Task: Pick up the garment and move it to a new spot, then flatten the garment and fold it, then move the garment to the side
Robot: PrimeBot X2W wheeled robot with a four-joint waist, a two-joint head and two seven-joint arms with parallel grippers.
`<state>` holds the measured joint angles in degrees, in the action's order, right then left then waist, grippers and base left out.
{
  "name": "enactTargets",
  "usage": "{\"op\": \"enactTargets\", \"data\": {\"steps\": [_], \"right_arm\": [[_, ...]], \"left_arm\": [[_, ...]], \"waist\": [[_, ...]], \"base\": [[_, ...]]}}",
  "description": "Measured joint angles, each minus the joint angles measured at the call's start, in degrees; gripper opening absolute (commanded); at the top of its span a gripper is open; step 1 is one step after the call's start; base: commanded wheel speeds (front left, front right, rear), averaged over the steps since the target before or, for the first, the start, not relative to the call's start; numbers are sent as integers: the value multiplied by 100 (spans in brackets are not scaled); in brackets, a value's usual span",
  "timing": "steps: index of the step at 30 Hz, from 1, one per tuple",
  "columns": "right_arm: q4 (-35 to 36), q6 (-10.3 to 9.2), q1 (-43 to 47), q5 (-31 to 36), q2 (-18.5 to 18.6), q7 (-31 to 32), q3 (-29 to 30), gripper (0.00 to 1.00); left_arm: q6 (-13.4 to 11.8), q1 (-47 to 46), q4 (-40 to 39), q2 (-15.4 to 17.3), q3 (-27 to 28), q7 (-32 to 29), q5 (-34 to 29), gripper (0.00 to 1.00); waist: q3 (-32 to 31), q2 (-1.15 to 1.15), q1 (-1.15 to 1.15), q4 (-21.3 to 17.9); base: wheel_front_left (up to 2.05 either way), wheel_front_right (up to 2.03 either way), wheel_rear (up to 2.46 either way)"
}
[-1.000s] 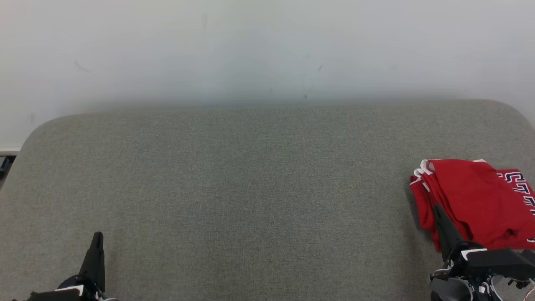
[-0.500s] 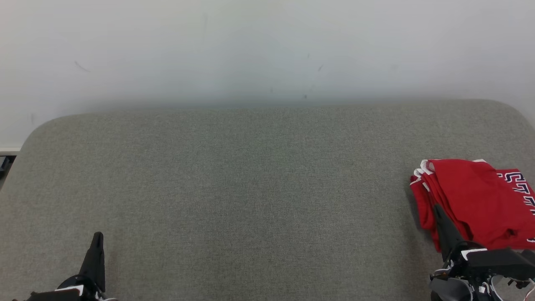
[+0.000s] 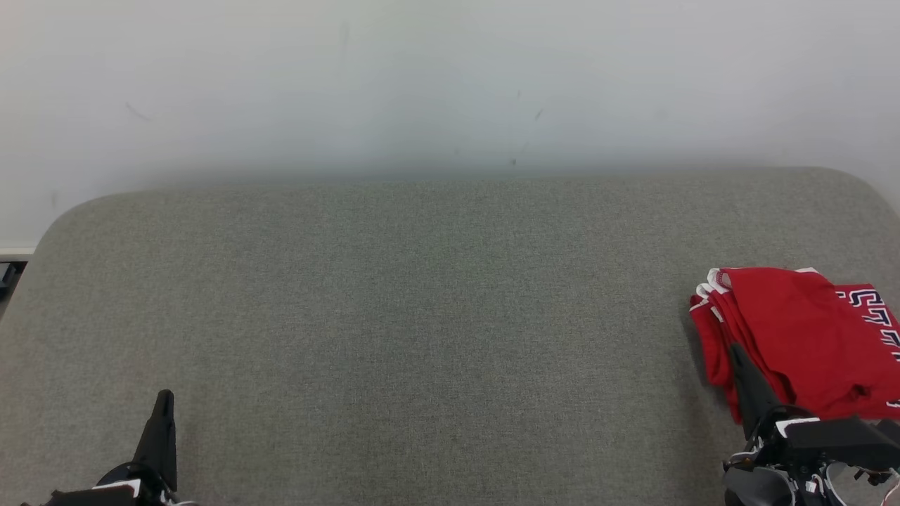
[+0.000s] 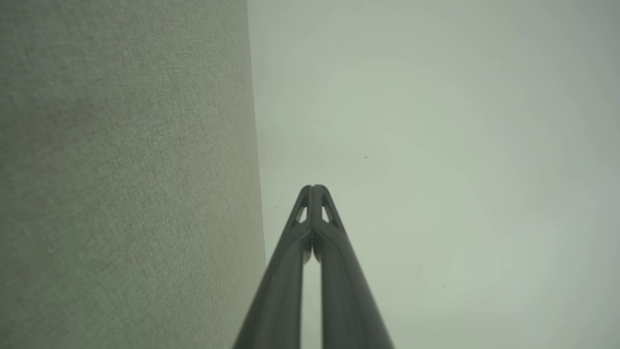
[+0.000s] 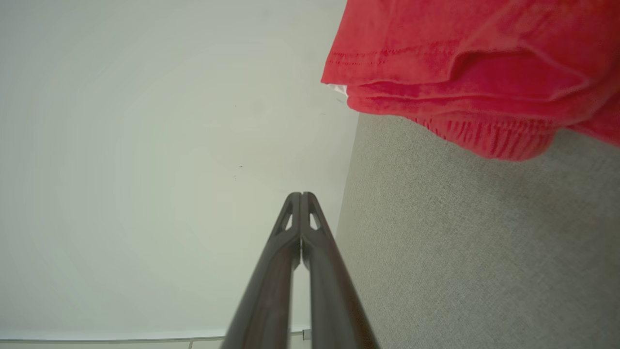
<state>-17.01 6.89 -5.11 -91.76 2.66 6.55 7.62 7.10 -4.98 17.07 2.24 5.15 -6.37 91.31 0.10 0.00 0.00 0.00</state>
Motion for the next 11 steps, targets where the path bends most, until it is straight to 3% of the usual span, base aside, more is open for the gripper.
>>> {"op": "enactTargets", "data": {"steps": [11], "right_arm": [[2,0,0,0,0,0,-1,0]], "left_arm": [[0,0,-1,0,0,0,0,0]], "waist": [[0,0,1,0]], "base": [[0,0,0]]}}
